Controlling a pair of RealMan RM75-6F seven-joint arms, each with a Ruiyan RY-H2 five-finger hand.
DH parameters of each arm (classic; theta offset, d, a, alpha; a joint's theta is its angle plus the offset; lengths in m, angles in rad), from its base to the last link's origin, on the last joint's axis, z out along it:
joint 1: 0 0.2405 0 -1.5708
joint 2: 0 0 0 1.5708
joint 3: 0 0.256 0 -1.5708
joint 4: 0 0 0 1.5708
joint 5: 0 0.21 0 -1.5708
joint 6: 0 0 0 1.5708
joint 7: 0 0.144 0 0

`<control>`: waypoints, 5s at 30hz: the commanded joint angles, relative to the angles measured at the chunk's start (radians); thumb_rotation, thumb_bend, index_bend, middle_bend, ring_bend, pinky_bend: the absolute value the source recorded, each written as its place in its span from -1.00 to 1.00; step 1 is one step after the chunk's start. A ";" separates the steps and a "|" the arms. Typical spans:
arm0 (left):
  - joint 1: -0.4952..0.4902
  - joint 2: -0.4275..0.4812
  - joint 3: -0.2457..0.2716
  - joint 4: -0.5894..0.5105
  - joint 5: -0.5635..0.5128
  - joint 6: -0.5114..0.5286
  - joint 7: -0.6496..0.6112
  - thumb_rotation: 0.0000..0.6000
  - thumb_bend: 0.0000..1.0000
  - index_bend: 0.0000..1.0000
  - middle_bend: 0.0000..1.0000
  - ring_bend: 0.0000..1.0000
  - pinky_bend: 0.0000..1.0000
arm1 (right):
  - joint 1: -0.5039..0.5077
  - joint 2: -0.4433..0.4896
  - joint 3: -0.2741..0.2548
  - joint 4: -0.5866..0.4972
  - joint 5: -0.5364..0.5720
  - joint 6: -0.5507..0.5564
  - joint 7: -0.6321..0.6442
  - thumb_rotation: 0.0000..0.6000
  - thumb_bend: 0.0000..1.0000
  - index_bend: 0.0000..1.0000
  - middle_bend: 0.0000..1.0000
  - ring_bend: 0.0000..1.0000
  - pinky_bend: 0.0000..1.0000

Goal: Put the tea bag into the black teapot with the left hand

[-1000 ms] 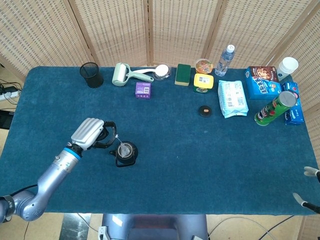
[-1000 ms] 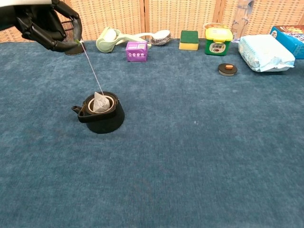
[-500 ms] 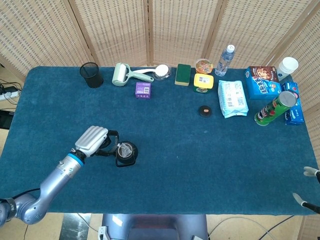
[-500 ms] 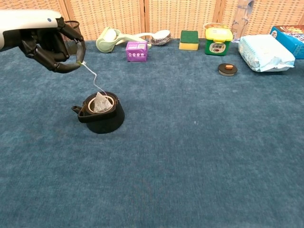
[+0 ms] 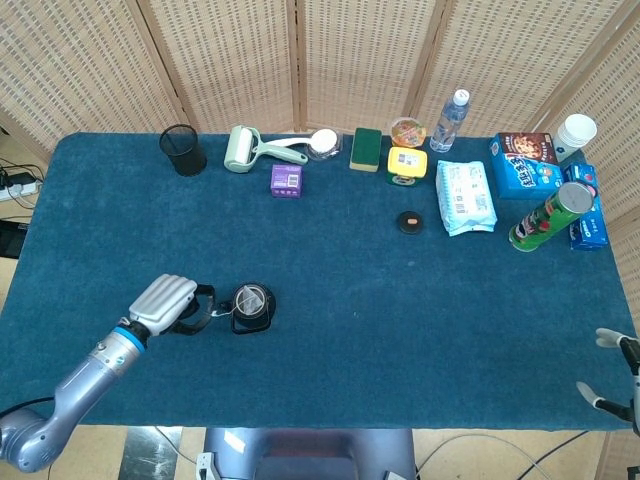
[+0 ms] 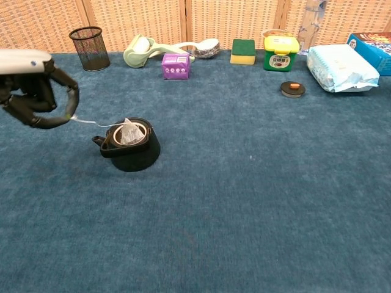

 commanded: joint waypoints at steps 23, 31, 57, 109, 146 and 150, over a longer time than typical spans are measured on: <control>-0.040 0.179 0.043 -0.117 -0.065 -0.092 0.161 1.00 0.36 -0.91 0.97 0.90 0.83 | 0.006 0.008 -0.007 -0.015 -0.017 0.007 -0.012 1.00 -0.80 -0.48 -0.27 -0.39 -0.23; -0.198 0.238 0.034 -0.145 -0.196 -0.321 0.207 1.00 0.75 -0.91 0.97 0.90 0.83 | 0.000 0.001 -0.012 -0.008 -0.012 0.010 -0.005 1.00 -0.80 -0.47 -0.27 -0.39 -0.23; -0.633 0.006 0.219 0.076 -0.591 -0.504 0.201 1.00 0.82 -0.94 0.99 0.92 0.83 | -0.033 -0.015 -0.009 0.053 0.033 0.020 0.062 1.00 -0.80 -0.48 -0.27 -0.39 -0.22; -0.587 0.019 0.195 0.082 -0.418 -0.500 0.023 1.00 0.75 -0.94 0.99 0.92 0.83 | -0.033 -0.008 -0.001 0.041 0.041 0.006 0.046 1.00 -0.80 -0.48 -0.27 -0.39 -0.21; -0.570 0.063 0.186 0.030 -0.370 -0.433 -0.019 1.00 0.71 -0.94 0.99 0.92 0.83 | -0.041 0.000 0.002 0.032 0.040 0.016 0.042 1.00 -0.80 -0.47 -0.27 -0.39 -0.21; -0.530 0.101 0.174 -0.011 -0.325 -0.396 -0.030 1.00 0.70 -0.94 0.99 0.92 0.83 | -0.039 0.002 0.002 0.026 0.036 0.016 0.036 1.00 -0.80 -0.48 -0.27 -0.39 -0.21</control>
